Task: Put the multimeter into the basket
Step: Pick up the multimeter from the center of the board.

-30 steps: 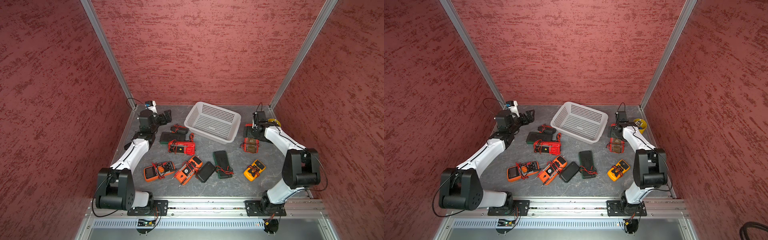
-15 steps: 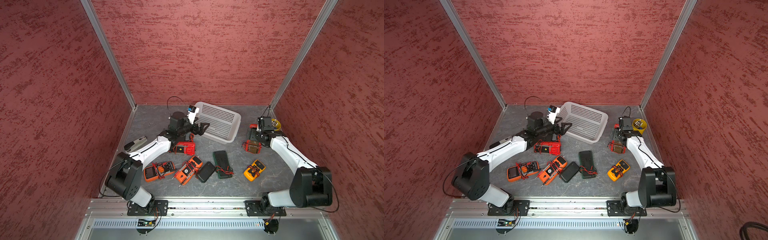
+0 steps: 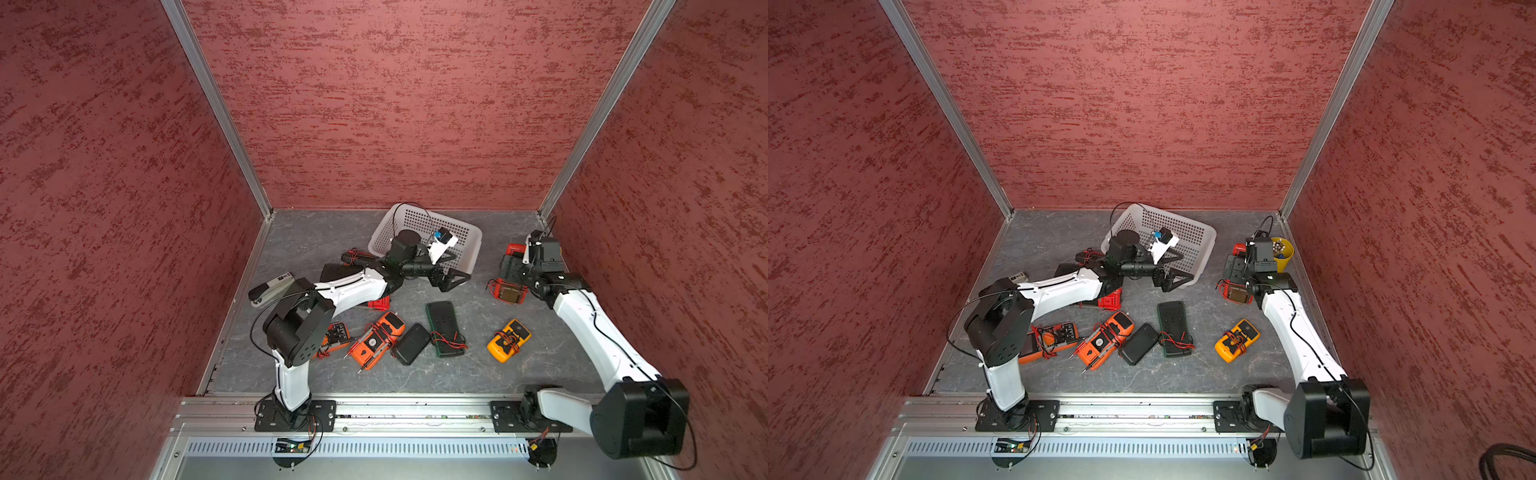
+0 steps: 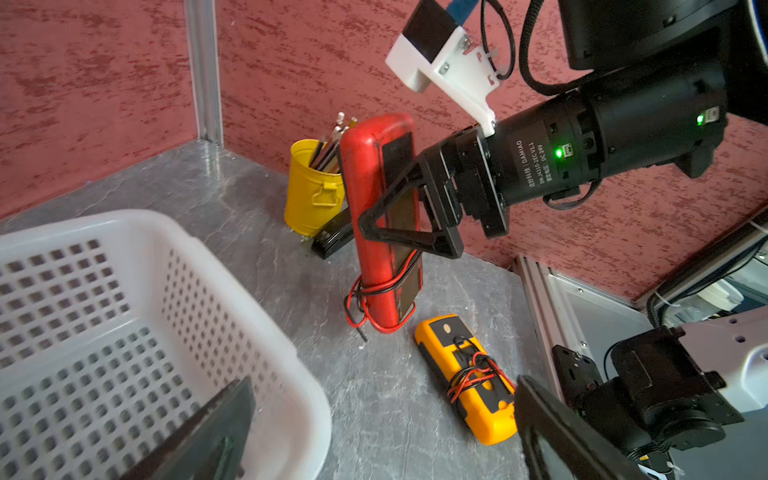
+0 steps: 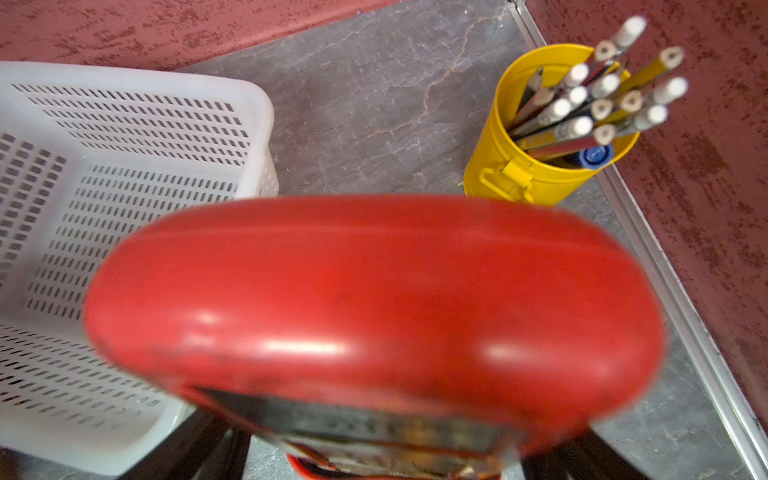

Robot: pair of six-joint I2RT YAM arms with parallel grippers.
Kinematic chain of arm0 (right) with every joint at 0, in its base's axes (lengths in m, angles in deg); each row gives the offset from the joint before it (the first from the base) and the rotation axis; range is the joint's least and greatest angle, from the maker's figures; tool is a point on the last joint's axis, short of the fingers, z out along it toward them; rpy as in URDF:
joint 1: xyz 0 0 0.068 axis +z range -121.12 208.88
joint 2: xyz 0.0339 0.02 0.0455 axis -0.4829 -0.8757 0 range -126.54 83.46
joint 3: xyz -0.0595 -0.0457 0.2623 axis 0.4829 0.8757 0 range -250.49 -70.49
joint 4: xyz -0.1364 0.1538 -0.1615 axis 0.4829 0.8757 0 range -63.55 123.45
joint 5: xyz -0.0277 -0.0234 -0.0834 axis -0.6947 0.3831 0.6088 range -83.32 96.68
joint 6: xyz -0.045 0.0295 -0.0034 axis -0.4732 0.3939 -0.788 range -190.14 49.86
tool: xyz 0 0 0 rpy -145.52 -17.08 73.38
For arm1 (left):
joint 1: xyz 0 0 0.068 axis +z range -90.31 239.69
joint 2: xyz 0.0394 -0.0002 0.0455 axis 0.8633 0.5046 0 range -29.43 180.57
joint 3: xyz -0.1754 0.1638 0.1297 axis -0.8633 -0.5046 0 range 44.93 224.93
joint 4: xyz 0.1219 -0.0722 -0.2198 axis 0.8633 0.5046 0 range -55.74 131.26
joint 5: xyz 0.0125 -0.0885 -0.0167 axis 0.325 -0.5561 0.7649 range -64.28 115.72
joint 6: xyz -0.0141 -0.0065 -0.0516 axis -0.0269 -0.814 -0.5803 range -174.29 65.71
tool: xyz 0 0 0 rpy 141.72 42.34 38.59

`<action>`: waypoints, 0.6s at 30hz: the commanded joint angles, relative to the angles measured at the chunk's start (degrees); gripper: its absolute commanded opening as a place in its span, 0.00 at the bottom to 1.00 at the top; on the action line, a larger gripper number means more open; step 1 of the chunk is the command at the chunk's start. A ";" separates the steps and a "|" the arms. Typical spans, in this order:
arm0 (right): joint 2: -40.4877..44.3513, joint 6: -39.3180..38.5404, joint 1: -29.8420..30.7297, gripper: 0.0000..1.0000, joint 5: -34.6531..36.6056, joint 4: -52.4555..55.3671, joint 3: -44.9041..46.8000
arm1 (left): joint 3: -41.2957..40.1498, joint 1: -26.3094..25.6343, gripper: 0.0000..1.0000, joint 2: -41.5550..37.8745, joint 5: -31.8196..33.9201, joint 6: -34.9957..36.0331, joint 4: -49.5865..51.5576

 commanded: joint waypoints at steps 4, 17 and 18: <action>4.93 4.37 0.28 0.00 -9.40 0.34 -6.55 | 6.46 -1.63 0.99 2.81 -1.21 1.13 1.28; 5.35 17.79 1.44 0.00 -24.53 -7.69 -8.50 | 11.86 -1.97 0.99 4.49 2.43 4.28 8.94; 5.09 18.45 1.71 0.00 -25.26 -8.43 -8.66 | 12.20 -1.97 0.98 4.60 2.70 4.61 9.73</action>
